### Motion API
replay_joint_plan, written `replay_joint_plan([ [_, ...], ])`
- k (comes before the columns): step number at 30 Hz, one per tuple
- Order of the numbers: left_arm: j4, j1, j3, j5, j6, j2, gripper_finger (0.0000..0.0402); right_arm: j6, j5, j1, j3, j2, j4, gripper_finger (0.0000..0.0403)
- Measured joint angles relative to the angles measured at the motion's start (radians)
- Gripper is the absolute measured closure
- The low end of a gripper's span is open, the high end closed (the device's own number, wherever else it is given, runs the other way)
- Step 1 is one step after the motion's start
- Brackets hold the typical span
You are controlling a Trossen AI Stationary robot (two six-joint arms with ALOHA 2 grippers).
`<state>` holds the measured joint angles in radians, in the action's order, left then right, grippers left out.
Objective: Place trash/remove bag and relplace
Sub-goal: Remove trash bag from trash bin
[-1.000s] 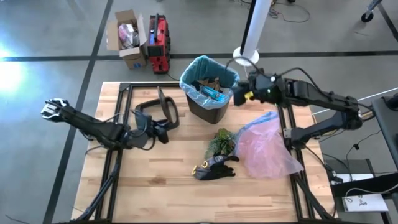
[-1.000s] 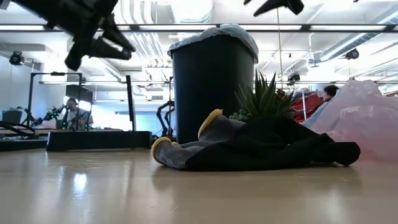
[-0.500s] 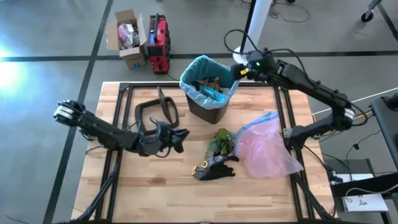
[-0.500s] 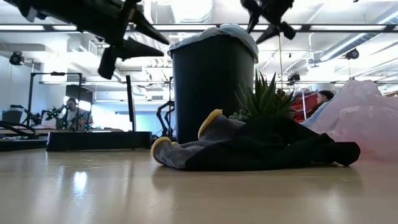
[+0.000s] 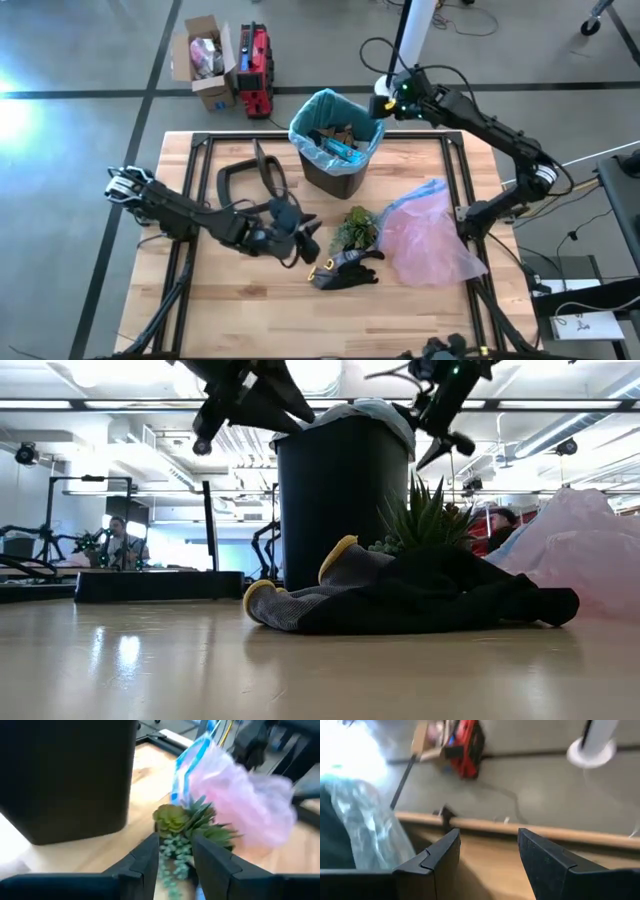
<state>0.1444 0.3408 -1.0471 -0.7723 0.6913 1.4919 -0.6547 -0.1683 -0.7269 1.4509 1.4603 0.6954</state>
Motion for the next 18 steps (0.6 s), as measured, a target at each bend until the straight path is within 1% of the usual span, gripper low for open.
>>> replay_joint_plan([
  [4, 0.104, 0.006, -0.081, 0.0, -0.066, 0.034, 0.0288, 0.059, 0.159, 0.009, 0.0, 0.012, 0.009, 0.0217],
  [5, 0.131, 0.007, -0.095, -0.002, -0.069, 0.036, 0.0286, 0.076, 0.173, 0.02, 0.0, 0.007, 0.01, 0.0217],
  [7, 0.168, 0.008, -0.108, -0.003, -0.069, 0.032, 0.028, 0.104, 0.177, 0.055, 0.0, -0.012, 0.011, 0.0217],
  [10, 0.19, 0.007, -0.094, -0.003, -0.05, 0.016, 0.027, 0.125, 0.189, 0.105, 0.0, -0.045, 0.034, 0.0217],
  [12, 0.189, 0.007, -0.085, -0.007, -0.038, -0.001, 0.0262, 0.133, 0.221, 0.138, 0.0, -0.066, 0.073, 0.0217],
  [15, 0.187, 0.007, -0.068, -0.014, 0.027, -0.026, 0.0252, 0.158, 0.25, 0.193, 0.0, -0.09, 0.147, 0.0217],
  [18, 0.168, 0.003, -0.043, -0.014, 0.143, -0.047, 0.0243, 0.192, 0.22, 0.242, 0.0, -0.108, 0.203, 0.0217],
])
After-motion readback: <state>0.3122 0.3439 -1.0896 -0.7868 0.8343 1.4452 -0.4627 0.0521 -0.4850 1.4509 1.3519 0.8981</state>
